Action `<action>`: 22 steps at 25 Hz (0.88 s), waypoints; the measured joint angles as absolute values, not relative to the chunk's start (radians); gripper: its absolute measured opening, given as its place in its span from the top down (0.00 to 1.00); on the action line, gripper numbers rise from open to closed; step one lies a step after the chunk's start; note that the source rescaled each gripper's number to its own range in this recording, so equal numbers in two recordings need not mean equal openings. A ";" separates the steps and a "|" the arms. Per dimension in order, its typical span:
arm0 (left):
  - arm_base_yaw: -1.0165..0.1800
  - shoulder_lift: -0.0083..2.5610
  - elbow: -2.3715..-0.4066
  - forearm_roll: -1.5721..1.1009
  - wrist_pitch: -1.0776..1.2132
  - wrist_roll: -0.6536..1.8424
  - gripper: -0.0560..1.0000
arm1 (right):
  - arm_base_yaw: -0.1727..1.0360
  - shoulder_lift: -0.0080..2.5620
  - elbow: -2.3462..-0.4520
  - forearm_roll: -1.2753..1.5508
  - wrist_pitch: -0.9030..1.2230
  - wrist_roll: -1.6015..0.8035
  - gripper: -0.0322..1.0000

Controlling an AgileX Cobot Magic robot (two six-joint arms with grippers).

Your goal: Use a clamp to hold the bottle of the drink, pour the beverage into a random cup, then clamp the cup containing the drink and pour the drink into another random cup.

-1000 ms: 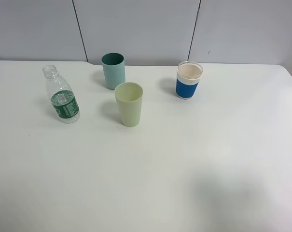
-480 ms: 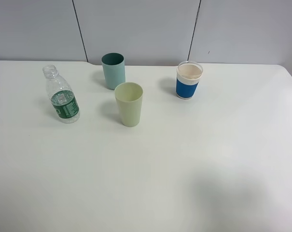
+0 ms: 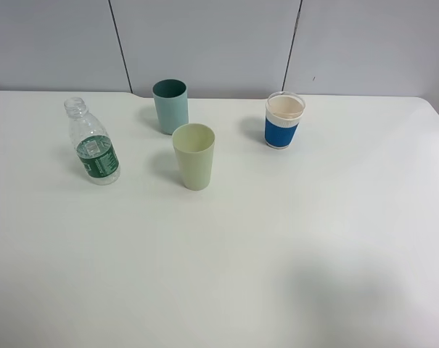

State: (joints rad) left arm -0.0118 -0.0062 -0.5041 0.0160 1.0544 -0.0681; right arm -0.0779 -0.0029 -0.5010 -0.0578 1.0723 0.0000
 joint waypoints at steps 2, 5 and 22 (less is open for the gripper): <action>-0.012 -0.006 -0.504 0.016 1.054 -0.068 0.00 | -0.078 -0.003 -0.501 -0.058 1.072 0.000 0.00; -0.012 -0.006 -0.504 0.016 1.054 -0.068 0.00 | -0.078 -0.003 -0.501 -0.058 1.072 0.000 0.00; -0.012 -0.006 -0.504 0.016 1.054 -0.068 0.00 | -0.078 -0.003 -0.501 -0.058 1.072 0.000 0.00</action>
State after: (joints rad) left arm -0.0118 -0.0062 -0.5041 0.0160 1.0544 -0.0681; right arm -0.0779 -0.0029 -0.5010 -0.0578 1.0723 0.0000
